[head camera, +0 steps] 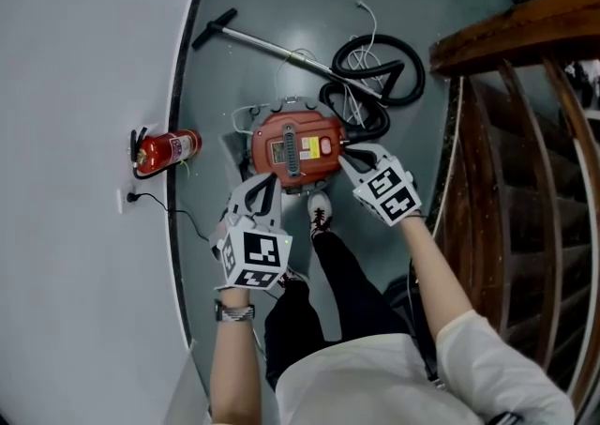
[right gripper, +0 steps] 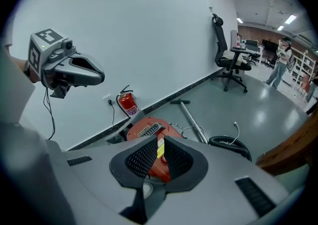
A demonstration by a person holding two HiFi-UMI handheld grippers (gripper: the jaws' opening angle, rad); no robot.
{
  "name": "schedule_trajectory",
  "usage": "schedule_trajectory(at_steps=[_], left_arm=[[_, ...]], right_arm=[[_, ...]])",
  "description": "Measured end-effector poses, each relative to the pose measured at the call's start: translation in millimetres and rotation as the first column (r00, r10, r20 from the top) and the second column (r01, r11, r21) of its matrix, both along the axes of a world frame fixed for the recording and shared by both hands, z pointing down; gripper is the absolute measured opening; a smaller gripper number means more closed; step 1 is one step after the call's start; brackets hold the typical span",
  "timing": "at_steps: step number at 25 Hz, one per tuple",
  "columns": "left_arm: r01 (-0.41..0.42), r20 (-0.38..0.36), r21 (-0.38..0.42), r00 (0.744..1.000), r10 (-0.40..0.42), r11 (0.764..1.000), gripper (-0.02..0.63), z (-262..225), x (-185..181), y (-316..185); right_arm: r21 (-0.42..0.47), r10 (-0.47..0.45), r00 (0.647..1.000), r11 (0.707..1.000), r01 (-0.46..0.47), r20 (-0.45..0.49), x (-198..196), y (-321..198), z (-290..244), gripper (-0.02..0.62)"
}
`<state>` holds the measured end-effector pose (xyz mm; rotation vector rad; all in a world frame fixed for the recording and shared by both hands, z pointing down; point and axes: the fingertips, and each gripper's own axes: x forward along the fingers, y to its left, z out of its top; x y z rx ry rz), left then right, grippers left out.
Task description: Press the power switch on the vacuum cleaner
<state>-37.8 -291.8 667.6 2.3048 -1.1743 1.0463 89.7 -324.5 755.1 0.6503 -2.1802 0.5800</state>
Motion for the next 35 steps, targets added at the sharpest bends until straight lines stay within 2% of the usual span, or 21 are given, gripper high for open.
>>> schedule_trajectory(at_steps=[3, 11, 24, 35], left_arm=[[0.002, -0.002, -0.01, 1.0, -0.002, 1.0, -0.003, 6.4, 1.5, -1.9], [0.0, -0.007, -0.036, 1.0, 0.0, 0.999, -0.003, 25.1, 5.8, -2.6], [0.001, -0.014, -0.077, 1.0, -0.002, 0.997, -0.003, 46.7, 6.1, 5.4], [0.039, -0.036, -0.101, 0.998, -0.043, 0.994, -0.003, 58.2, 1.5, 0.5]], right_arm=[[-0.031, 0.004, 1.0, 1.0, -0.005, -0.003, 0.7, -0.1, 11.9, 0.086], [-0.054, 0.039, 0.999, 0.998, -0.04, -0.025, 2.7, -8.4, 44.8, 0.124], [-0.124, 0.075, 0.995, 0.989, -0.083, -0.072, 5.6, -10.6, 108.4, 0.138], [-0.206, 0.114, 0.989, 0.97, -0.131, -0.096, 1.6, 1.1, 143.1, 0.144]])
